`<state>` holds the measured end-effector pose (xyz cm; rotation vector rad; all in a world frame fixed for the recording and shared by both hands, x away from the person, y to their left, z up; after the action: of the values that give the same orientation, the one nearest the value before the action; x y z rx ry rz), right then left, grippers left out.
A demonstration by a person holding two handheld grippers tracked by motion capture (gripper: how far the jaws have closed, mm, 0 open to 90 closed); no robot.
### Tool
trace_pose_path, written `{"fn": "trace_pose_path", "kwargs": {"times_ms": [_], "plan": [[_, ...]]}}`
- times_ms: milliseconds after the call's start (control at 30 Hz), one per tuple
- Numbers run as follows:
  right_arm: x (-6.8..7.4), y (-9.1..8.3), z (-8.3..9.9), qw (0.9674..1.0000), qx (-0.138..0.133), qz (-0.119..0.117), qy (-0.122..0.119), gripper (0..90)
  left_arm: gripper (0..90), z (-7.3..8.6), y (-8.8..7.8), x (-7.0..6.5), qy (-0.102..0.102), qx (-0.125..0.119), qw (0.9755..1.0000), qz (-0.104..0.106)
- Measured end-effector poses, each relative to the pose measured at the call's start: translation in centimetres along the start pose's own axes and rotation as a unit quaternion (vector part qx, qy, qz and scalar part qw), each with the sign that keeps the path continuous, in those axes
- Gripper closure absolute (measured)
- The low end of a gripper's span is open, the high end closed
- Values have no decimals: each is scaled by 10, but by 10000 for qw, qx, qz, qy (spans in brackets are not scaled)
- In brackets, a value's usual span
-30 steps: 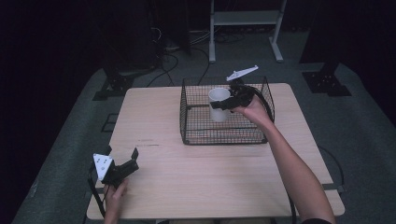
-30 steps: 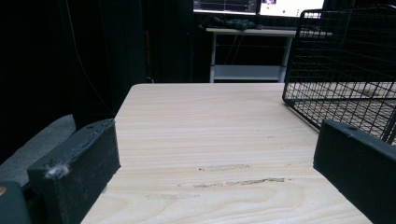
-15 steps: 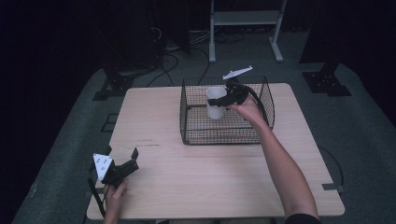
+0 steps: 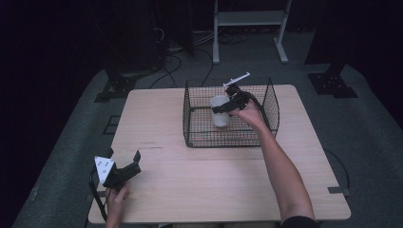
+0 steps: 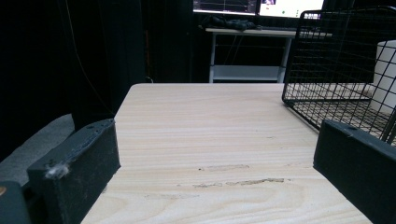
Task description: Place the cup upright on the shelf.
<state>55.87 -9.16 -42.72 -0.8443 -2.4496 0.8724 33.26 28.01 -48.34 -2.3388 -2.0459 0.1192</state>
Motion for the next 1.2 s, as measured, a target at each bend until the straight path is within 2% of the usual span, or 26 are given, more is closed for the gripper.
{"fn": "trace_pose_path", "kwargs": {"times_ms": [267, 633, 700, 767, 1200], "plan": [[-2, 9, 6, 9997, 241, 62, -22, 183, 0, 0, 0, 0, -10, -3, 10000, 4], [2, 6, 6, 9995, 266, 107, -111, 160, 0, 0, 0, 0, -10, -2, 10000, 0], [6, 4, 4, 9997, 238, 42, -80, 159, 0, 0, 0, 0, -5, 2, 10000, -3], [8, 5, 5, 9994, 323, 72, -138, 157, 0, 0, 0, 0, -8, 3, 10000, -7], [8, 0, 9, 9999, 117, 24, -18, 130, 0, 0, 0, 0, -3, 12, 10000, -26]]}}
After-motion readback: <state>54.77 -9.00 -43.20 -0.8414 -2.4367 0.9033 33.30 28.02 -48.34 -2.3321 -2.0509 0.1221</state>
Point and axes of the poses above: each handheld gripper's, and its own axes: y roughly forward along the jaws, z roughly out of its underside, x roughly to its left, the point moved 5 cm from there along y, roughly forward along the jaws, and after that the axes turned 2 degrees about -x, right-handed, at the moved point
